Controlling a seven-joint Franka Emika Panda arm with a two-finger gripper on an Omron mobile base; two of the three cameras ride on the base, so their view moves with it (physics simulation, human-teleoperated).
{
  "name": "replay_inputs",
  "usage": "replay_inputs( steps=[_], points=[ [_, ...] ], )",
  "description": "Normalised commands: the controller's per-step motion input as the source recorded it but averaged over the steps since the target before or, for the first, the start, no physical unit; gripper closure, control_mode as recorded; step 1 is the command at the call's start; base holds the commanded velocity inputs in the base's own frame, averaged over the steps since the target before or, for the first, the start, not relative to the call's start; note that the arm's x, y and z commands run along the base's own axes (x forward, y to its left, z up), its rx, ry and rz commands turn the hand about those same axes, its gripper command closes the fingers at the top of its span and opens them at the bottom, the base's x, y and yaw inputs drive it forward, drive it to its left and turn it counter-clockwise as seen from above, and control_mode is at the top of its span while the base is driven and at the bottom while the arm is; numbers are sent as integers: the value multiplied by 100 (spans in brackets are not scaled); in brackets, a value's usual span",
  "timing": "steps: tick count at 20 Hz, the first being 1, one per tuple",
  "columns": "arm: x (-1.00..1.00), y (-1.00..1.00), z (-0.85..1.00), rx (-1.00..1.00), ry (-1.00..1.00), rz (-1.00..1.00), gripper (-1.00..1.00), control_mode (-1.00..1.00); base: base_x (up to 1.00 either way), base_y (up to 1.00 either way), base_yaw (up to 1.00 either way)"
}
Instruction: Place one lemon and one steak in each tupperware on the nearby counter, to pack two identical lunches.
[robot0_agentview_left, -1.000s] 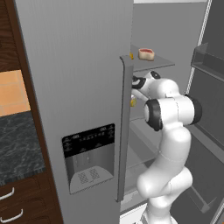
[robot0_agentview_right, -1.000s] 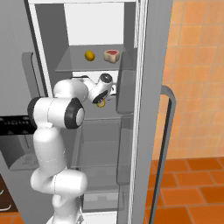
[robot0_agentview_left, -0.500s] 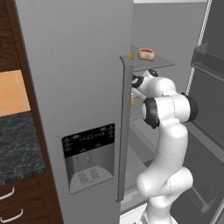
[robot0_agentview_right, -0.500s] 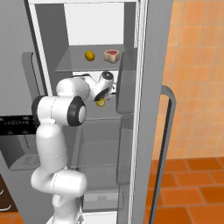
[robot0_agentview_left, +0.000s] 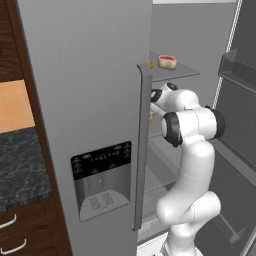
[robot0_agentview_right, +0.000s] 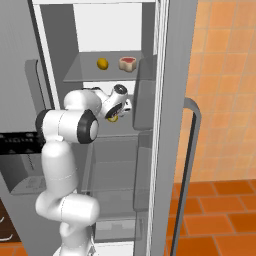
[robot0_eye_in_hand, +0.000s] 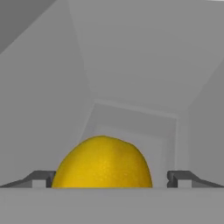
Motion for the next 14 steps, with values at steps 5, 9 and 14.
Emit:
replay_inputs(
  steps=[5,9,14],
  points=[
    [-3,0,-13,0,0,1,-100,-100,0,0,0],
    [0,0,0,0,0,0,-100,-100,0,0,0],
    [0,0,0,0,0,0,100,-100,0,0,0]
  ],
)
